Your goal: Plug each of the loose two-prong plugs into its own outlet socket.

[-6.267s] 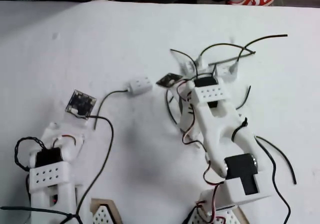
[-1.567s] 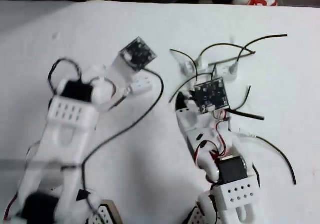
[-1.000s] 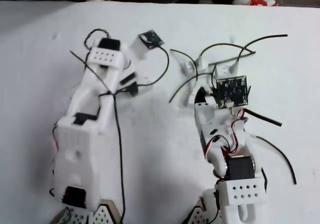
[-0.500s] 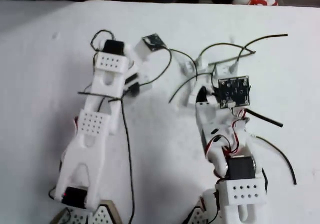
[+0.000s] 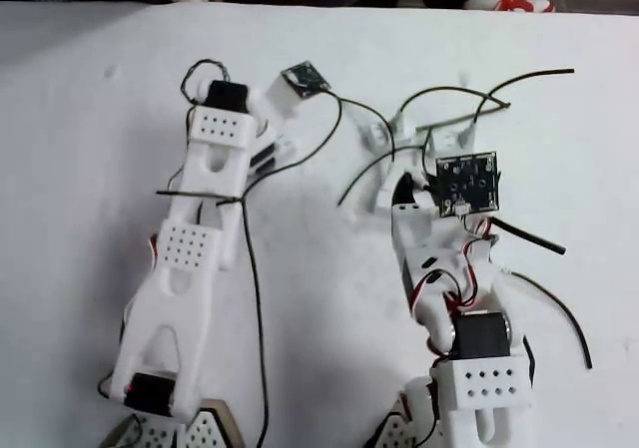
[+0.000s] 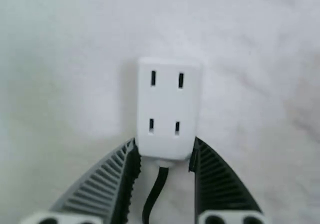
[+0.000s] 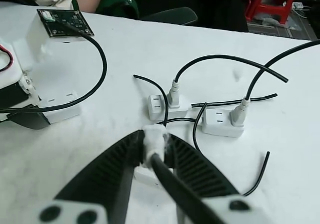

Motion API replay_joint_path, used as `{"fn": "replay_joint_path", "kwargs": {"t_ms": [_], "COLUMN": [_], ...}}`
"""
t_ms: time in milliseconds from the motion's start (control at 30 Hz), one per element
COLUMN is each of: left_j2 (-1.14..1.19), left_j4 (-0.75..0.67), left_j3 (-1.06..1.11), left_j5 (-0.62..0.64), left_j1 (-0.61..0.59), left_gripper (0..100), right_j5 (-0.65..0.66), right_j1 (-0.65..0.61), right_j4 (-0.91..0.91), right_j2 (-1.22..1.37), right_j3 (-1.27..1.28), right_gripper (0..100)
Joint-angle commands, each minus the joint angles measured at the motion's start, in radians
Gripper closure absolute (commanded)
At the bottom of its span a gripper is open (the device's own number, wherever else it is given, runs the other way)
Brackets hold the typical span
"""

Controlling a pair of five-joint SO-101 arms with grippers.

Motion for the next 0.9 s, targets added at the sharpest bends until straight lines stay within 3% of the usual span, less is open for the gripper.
{"fn": "replay_joint_path", "kwargs": {"t_ms": [0,467,867], "left_j2": [-0.076,-0.796,-1.419], "left_j4": [0.011,-0.025,-0.384], "left_j3": [0.103,1.074,2.035], "left_j5": [0.028,0.069,0.064], "left_j1": [0.001,0.03,0.131], "left_gripper": [98,98,98], "right_j5": [0.005,0.08,0.086], "right_j1": [0.005,0.001,0.001], "right_j4": [-0.022,-0.022,-0.022], "right_j2": [-0.008,-0.008,-0.008], "right_j3": [-0.006,-0.006,-0.006], "right_gripper": [97.8,97.8,97.8]}}
